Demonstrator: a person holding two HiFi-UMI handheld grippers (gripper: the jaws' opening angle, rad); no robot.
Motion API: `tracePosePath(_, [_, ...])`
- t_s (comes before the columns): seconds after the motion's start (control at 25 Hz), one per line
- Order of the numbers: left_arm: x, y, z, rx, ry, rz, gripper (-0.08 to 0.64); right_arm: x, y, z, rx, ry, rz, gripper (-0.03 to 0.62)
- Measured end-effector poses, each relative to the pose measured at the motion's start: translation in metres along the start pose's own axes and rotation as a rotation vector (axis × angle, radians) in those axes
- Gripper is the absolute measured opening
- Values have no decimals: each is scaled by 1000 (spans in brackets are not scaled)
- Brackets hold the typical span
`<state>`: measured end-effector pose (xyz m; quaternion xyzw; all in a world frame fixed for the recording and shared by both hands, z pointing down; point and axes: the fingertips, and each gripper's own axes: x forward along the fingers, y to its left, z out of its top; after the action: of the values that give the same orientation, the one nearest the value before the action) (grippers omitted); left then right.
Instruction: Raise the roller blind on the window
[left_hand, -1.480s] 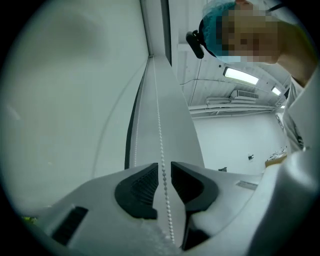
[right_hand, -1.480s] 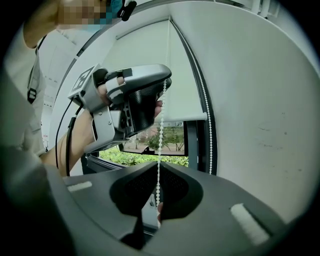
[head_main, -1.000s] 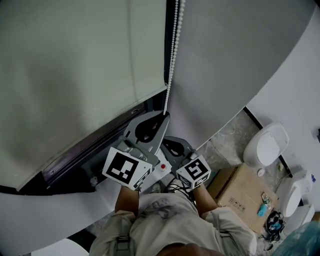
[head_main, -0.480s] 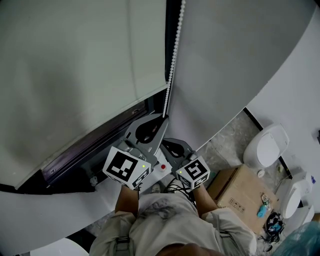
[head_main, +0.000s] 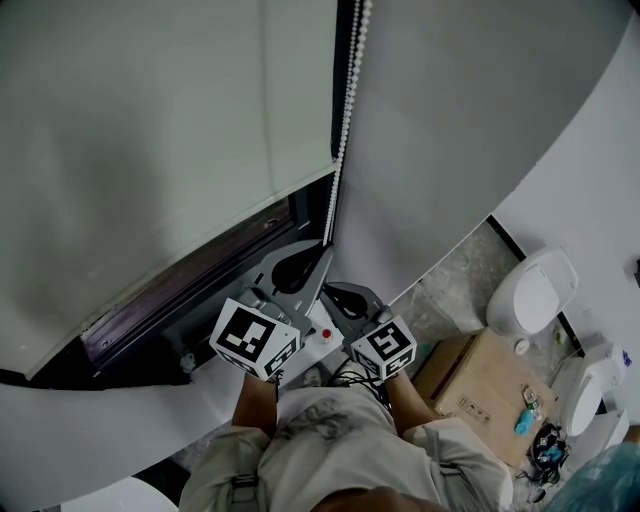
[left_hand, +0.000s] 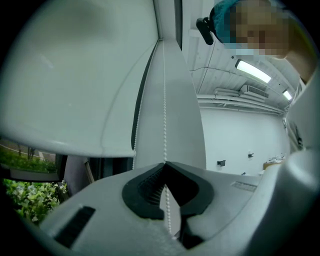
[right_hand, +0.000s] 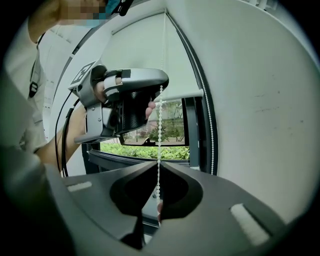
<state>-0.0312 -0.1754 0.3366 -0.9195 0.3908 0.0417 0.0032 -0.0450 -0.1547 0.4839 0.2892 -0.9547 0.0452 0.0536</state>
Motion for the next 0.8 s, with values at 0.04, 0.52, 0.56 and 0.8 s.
tracePosePath(0.04, [0,1,-4,-7,4,3,12,0,0,-4,2,8,-1,20])
tracePosePath(0.52, [0,4,-46,-79,66,7,12,1,0,-45,48,86,-5,20])
tracePosePath(0.56, [-1,3,-49,-85,70,6,12,0,0,-47,50,92,-6,20])
tracePosePath(0.8, [-3,2,-65,-111,98,2,12,1,0,-63,65,130,-10,20])
